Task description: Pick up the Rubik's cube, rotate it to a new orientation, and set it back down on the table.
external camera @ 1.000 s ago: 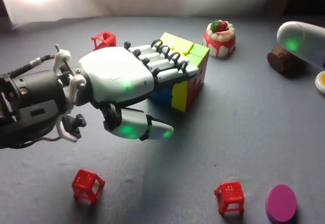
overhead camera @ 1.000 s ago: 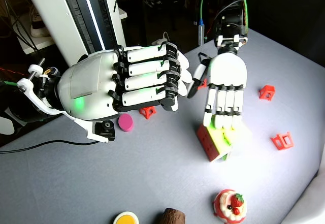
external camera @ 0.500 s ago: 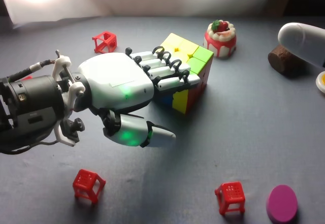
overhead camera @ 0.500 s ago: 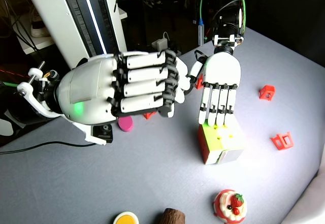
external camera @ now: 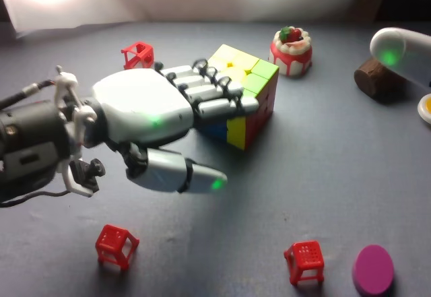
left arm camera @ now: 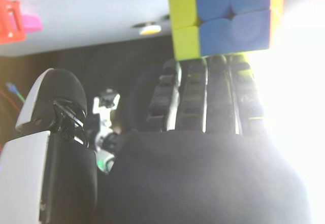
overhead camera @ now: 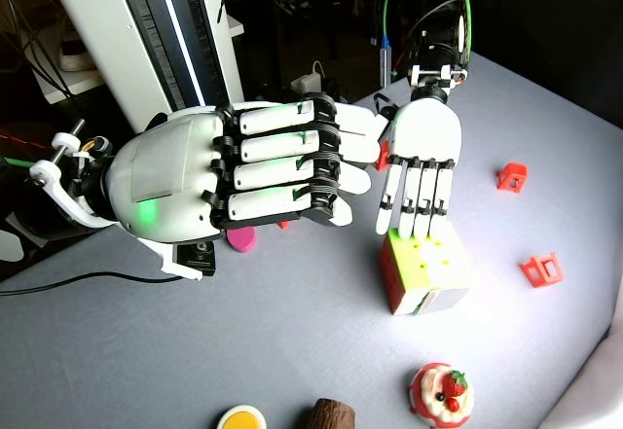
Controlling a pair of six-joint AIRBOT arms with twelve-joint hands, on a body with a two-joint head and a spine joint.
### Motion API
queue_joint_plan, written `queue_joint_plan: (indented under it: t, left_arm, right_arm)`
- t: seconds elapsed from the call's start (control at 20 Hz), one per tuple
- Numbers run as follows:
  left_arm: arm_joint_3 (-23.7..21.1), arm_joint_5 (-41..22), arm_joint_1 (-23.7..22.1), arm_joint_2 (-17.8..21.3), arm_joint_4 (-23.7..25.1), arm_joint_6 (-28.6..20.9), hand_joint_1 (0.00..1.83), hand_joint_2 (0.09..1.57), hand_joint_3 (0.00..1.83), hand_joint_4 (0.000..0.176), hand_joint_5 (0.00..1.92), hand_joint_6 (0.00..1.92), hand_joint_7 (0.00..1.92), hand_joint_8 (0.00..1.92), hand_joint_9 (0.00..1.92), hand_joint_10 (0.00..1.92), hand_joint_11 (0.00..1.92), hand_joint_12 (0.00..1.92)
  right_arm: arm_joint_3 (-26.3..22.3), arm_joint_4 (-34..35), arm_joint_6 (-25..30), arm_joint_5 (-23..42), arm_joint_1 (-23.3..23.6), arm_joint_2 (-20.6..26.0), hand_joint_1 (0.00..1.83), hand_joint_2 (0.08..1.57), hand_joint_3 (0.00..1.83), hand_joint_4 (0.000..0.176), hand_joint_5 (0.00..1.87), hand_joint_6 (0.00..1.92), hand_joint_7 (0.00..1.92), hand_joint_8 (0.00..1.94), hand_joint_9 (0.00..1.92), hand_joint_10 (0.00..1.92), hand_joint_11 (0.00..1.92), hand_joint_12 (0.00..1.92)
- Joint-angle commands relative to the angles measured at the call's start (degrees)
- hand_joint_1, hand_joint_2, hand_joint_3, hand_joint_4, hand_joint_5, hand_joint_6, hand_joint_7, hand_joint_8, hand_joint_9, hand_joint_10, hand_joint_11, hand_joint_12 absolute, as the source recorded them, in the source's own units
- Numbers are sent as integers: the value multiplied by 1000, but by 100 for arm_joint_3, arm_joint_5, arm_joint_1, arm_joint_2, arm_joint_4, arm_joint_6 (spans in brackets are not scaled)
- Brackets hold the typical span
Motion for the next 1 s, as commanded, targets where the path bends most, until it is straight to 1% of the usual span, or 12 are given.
queue_joint_plan:
  t: [0.0, 0.15, 0.2, 0.25, 0.3, 0.35, 0.4, 0.45, 0.5, 0.7, 0.85, 0.95]
  left_arm:
    - [-39, -965, -47, 67, -244, 62, 0, 1206, 0, 94, 0, 0, 0, 0, 0, 0, 0, 0]
    - [-188, -1633, 33, 309, -742, 339, 0, 1212, 0, 142, 0, 0, 0, 0, 0, 0, 0, 0]
    - [-218, -1880, 75, 381, -900, 377, 0, 1220, 0, 127, 0, 0, 0, 0, 0, 0, 0, 0]
    - [-251, -2119, 119, 446, -1060, 439, 0, 1207, 0, 86, 0, 0, 0, 0, 0, 0, 0, 0]
    - [-297, -2370, 175, 526, -1238, 529, 0, 1184, 0, 25, 0, 0, 0, 0, 0, 0, 0, 0]
    - [-355, -2648, 235, 607, -1419, 626, 0, 1147, 0, 0, 0, 0, 0, 0, 0, 0, 0, 0]
    - [-412, -2882, 302, 689, -1582, 727, 0, 1176, 0, 0, 0, 0, 0, 0, 0, 0, 0, 0]
    - [-462, -3119, 377, 757, -1754, 810, 0, 1154, 0, 14, 0, 0, 0, 0, 0, 0, 0, 0]
    - [-480, -3296, 441, 799, -1869, 843, 83, 1183, 0, 73, 0, 0, 0, 0, 0, 0, 0, 0]
    - [-483, -3796, 698, 898, -2365, 878, 18, 1184, 0, 71, 0, 0, 0, 0, 0, 0, 0, 0]
    - [-486, -4114, 854, 934, -2701, 916, 0, 1105, 0, 144, 0, 0, 0, 0, 0, 0, 0, 0]
    - [-511, -4380, 962, 971, -2857, 908, 0, 1119, 4, 121, 0, 0, 0, 0, 0, 0, 0, 0]
  right_arm:
    - [7, 149, 34, 714, 45, 20, 0, 1352, 0, 0, 0, 0, 0, 0, 0, 2, 0, 3]
    - [1, 182, 34, 776, 42, 46, 0, 1355, 0, 0, 0, 0, 0, 0, 29, 13, 0, 0]
    - [-8, 188, 34, 798, 42, 66, 0, 1346, 0, 0, 0, 0, 0, 0, 22, 10, 0, 0]
    - [-22, 202, 34, 820, 42, 91, 0, 1344, 0, 0, 0, 0, 0, 0, 24, 12, 0, 0]
    - [-35, 220, 34, 849, 42, 121, 0, 1341, 0, 0, 0, 0, 0, 0, 35, 17, 0, 0]
    - [-49, 237, 34, 880, 42, 150, 0, 1337, 0, 0, 0, 0, 0, 0, 51, 25, 14, 7]
    - [-69, 265, 34, 909, 42, 187, 0, 1330, 0, 0, 0, 0, 0, 0, 52, 27, 29, 17]
    - [-80, 288, 34, 931, 37, 205, 0, 1325, 0, 0, 3, 1, 0, 0, 40, 23, 22, 18]
    - [-87, 316, 34, 952, 24, 221, 0, 1321, 0, 0, 11, 5, 3, 1, 41, 25, 20, 19]
    - [-119, 403, 34, 1038, -57, 261, 0, 1317, 0, 0, 6, 2, 0, 0, 35, 26, 1, 23]
    - [-124, 432, 34, 1054, -99, 261, 0, 1328, 0, 0, 16, 7, 9, 4, 42, 34, 0, 0]
    - [-140, 444, 34, 1061, -111, 267, 0, 1328, 0, 0, 27, 13, 29, 11, 57, 46, 16, 11]
